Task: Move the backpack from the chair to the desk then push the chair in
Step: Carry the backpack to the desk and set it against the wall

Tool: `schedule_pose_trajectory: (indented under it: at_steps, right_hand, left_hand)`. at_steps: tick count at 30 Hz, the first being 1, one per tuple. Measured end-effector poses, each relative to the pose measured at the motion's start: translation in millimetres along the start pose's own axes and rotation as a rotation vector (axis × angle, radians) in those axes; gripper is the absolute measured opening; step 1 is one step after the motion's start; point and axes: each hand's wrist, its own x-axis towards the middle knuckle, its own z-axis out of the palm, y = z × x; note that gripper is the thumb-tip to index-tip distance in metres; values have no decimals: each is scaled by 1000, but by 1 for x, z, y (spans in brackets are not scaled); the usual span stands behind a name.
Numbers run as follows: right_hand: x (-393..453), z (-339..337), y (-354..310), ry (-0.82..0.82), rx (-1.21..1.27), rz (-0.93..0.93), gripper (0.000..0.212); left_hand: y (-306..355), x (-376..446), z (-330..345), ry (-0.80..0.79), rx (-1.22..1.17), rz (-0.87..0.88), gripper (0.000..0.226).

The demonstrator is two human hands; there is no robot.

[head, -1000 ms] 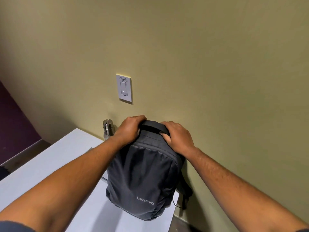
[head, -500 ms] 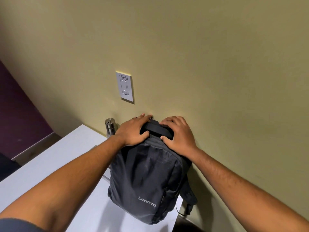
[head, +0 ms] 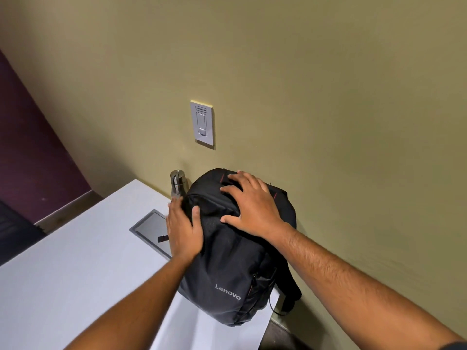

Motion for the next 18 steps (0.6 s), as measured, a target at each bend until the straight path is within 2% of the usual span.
schedule_pose_trajectory:
  at_steps: [4, 7, 9, 11, 18]
  right_hand:
    - [-6, 2, -7, -46, -87, -26, 80]
    - [-16, 7, -12, -59, -188, -85, 88]
    - [-21, 11, -14, -61, -222, -129, 94]
    - [-25, 13, -15, -68, -228, -160, 95]
    - [-23, 16, 8, -46, -253, -188, 86]
  left_hand:
    - [-29, -48, 22, 74, -211, -469, 61]
    - [-34, -72, 37, 52, -246, -959, 86]
    - [-27, -80, 43, 18, -336, -1172, 103]
    - [-21, -82, 49, 14, -412, -1270, 110]
    - [-7, -62, 82, 22, -458, -1330, 114]
